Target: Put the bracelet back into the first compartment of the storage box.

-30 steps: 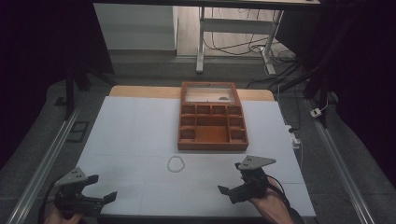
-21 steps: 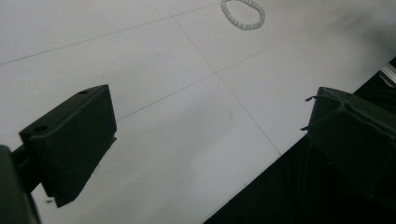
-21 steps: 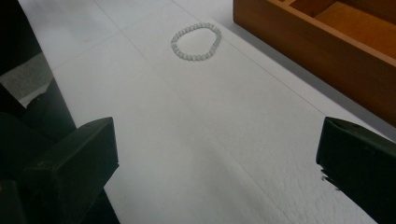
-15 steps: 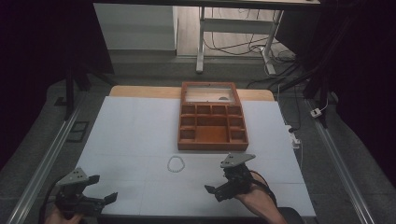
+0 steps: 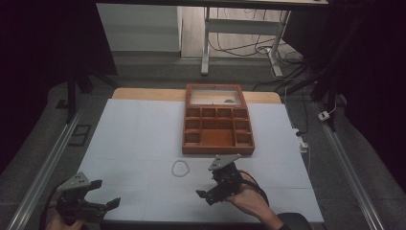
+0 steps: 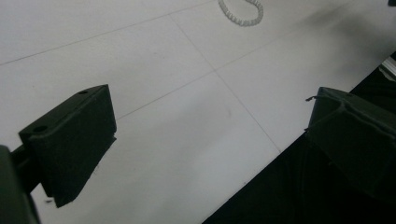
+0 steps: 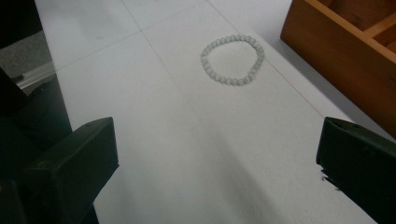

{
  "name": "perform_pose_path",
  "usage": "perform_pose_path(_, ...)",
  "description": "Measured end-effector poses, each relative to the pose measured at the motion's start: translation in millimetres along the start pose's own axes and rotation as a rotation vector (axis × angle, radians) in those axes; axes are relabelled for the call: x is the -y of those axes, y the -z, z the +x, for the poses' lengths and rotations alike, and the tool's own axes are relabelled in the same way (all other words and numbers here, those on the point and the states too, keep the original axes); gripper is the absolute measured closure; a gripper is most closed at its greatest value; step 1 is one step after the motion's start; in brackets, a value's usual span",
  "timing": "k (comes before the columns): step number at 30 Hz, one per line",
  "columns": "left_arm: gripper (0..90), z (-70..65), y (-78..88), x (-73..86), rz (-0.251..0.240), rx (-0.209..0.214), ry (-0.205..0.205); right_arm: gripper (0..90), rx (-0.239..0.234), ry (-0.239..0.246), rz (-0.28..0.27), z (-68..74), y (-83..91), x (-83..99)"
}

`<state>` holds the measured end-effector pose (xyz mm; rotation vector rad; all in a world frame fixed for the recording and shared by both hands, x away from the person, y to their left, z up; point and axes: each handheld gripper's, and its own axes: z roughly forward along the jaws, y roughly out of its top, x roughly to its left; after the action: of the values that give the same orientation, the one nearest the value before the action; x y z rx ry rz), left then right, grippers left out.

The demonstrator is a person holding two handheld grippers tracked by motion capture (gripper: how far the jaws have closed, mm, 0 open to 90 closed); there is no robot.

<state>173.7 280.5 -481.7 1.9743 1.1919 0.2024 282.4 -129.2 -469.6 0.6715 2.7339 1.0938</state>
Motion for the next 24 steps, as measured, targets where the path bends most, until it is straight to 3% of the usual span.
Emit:
perform_pose_path(3,0.1,0.4,1.0,0.2,-0.012,-0.004,-0.003,0.0,-0.015,0.007,0.007,0.8,-7.0,-5.5)
perform_pose_path(8,0.0,-0.1,1.0,-0.6,-0.033,-0.047,-0.033,0.0,-0.022,0.021,0.012,-0.1,-15.2,-11.3)
perform_pose_path(13,0.0,2.0,-0.3,-1.4,-0.028,-0.059,-0.023,0.0,-0.027,0.037,0.032,0.4,-29.7,-19.6)
perform_pose_path(24,0.0,4.6,-1.7,-1.7,-0.015,-0.041,-0.010,0.0,-0.038,0.074,0.070,-1.1,-56.0,-29.9)
